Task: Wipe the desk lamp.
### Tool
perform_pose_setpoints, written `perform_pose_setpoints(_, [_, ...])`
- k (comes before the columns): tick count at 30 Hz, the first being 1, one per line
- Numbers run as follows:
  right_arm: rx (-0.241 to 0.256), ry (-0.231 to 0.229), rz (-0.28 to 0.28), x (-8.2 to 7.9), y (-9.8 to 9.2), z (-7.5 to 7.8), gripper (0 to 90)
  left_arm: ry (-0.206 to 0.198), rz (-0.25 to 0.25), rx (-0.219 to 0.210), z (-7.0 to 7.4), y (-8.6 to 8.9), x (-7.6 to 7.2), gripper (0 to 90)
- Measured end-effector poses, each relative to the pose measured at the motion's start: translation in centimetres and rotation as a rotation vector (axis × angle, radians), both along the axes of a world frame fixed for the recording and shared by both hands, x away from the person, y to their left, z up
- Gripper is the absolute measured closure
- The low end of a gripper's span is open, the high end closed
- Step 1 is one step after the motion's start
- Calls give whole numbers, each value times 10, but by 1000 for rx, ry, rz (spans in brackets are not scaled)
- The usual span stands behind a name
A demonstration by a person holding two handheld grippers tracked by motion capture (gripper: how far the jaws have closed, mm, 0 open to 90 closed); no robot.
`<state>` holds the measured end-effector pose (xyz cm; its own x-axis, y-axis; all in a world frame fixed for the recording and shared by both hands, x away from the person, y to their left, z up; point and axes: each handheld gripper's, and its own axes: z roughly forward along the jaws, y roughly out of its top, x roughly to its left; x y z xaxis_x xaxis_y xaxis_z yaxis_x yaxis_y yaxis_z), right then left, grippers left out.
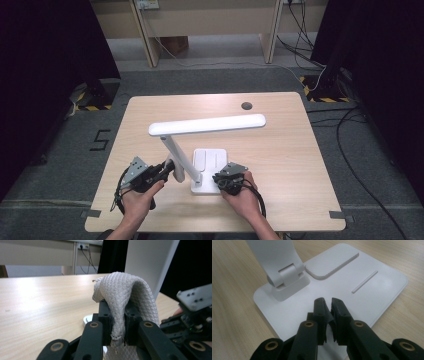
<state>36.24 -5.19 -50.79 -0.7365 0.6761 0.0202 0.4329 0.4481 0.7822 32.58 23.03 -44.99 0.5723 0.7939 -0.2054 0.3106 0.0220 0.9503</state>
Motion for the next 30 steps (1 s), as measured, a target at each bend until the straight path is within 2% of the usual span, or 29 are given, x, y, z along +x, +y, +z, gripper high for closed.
perform_pose_setpoints(7, [1, -2, 1, 0, 0, 0, 827, 52, -19, 68, -20, -8, 5, 793])
perform_pose_setpoints(14, [0, -3, 1, 0, 0, 0, 827, 89, -38, 130, -33, -14, 9, 793])
perform_pose_setpoints(21, [0, -5, 2, 0, 0, 0, 827, 122, -51, 170, -40, -18, 12, 793])
perform_pose_setpoints(30, [0, -6, 3, 0, 0, 0, 827, 157, -71, 243, -51, -25, 11, 790])
